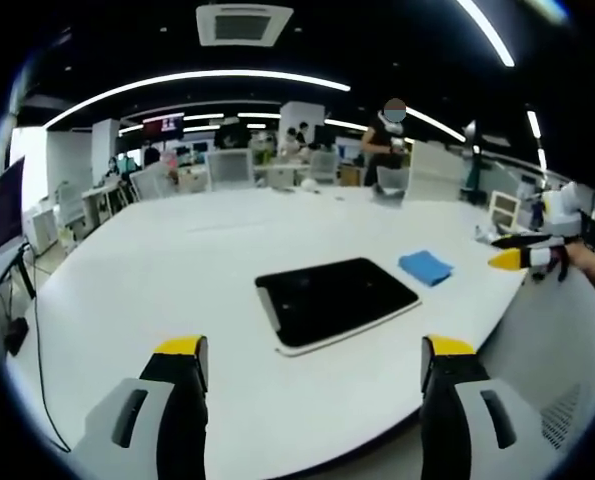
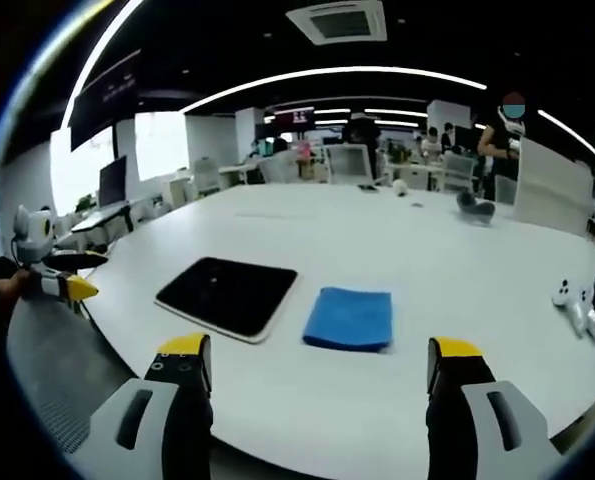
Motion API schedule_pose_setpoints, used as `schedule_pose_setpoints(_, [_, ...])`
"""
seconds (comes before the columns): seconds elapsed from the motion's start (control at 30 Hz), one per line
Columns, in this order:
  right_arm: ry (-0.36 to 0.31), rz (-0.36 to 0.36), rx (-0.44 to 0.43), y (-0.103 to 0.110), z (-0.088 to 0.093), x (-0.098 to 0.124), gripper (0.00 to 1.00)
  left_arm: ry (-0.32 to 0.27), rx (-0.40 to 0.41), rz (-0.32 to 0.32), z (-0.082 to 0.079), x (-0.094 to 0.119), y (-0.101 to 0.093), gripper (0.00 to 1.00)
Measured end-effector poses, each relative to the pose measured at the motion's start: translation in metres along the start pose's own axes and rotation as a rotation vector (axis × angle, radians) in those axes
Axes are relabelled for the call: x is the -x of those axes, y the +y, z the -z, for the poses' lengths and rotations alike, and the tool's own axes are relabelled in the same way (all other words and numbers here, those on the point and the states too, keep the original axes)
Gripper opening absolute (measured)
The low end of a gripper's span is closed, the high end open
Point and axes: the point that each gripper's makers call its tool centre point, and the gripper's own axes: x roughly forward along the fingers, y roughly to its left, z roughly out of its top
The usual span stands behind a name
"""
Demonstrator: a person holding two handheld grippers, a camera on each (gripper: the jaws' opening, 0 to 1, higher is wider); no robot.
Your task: Wipe the mirror surface with the cleaning cloth until all visible marks leave the cleaned area.
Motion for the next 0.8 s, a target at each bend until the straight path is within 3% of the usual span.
schedule_pose_setpoints(0.13, [-0.02, -0.01, -0.031, -0.001, -0.006, -0.001, 0.89, 0.004, -0.002, 0.002, 0.001, 0.0, 0.0, 0.88])
schedule_pose_setpoints(0.33, [-0.029, -0.005, -0.01, -0.004, -0.016, -0.005, 0.87, 0.0, -0.005, 0.006, 0.0, 0.0, -0.001, 0.87])
schedule_pose_setpoints(0.47, [0.003, 0.016, 0.109, -0.012, -0.019, -0.01, 0.82, -0.005, -0.007, 0.008, -0.001, 0.0, -0.001, 0.87])
schedule_pose_setpoints(0.8, [-0.009, -0.004, 0.087, -0.014, -0.028, -0.014, 0.77, -0.041, -0.011, 0.029, -0.006, 0.0, -0.004, 0.86])
